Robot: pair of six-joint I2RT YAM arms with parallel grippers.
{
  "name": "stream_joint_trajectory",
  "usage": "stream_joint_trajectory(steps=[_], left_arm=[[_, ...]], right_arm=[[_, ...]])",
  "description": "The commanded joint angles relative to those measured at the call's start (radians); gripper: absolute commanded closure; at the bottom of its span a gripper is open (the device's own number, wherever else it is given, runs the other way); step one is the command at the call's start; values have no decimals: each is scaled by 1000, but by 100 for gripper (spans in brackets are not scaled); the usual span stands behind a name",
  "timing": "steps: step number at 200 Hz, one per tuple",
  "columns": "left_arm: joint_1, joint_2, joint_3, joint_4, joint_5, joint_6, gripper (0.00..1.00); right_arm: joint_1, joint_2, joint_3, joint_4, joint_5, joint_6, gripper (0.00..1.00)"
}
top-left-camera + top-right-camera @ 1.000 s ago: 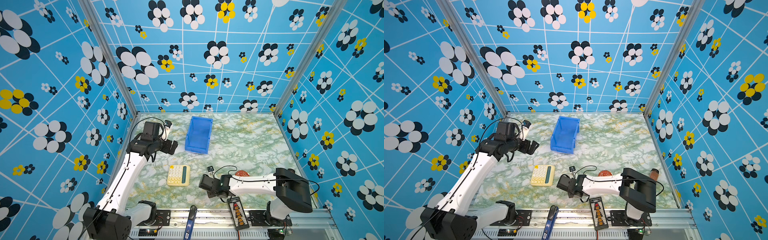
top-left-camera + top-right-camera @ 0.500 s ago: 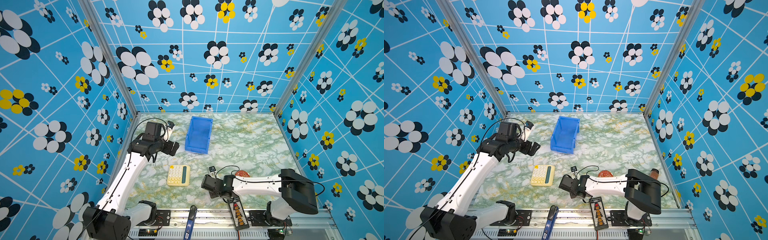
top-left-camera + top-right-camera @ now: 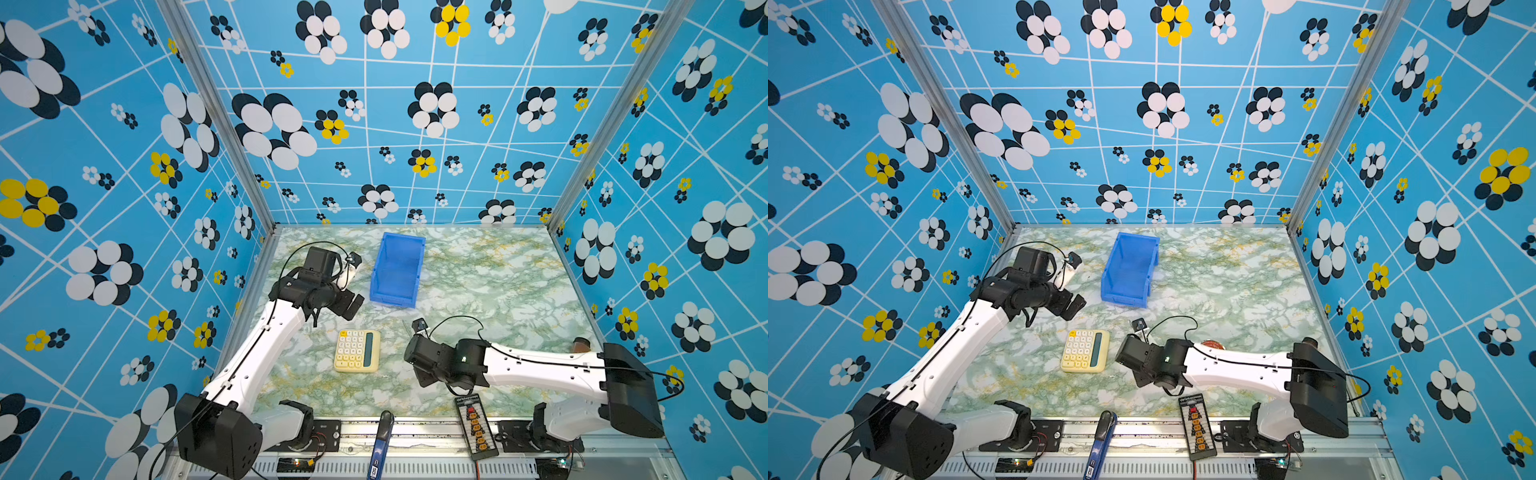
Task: Put the screwdriver in the bin
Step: 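Lift the screwdriver with the right gripper and carry it over the blue bin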
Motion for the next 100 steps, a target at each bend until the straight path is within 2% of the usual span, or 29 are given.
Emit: stream_joint_trajectory(steps=[1, 47, 100], left_arm=[[-3, -70, -33, -27, 13, 3, 1], [-3, -170, -53, -34, 25, -13, 1], [16, -159, 6, -13, 36, -76, 1]], right_arm=[[-58, -23, 69, -48, -30, -74, 84], [-195, 70, 250, -47, -80, -160, 84], [-346, 306, 538, -29, -126, -225, 84]])
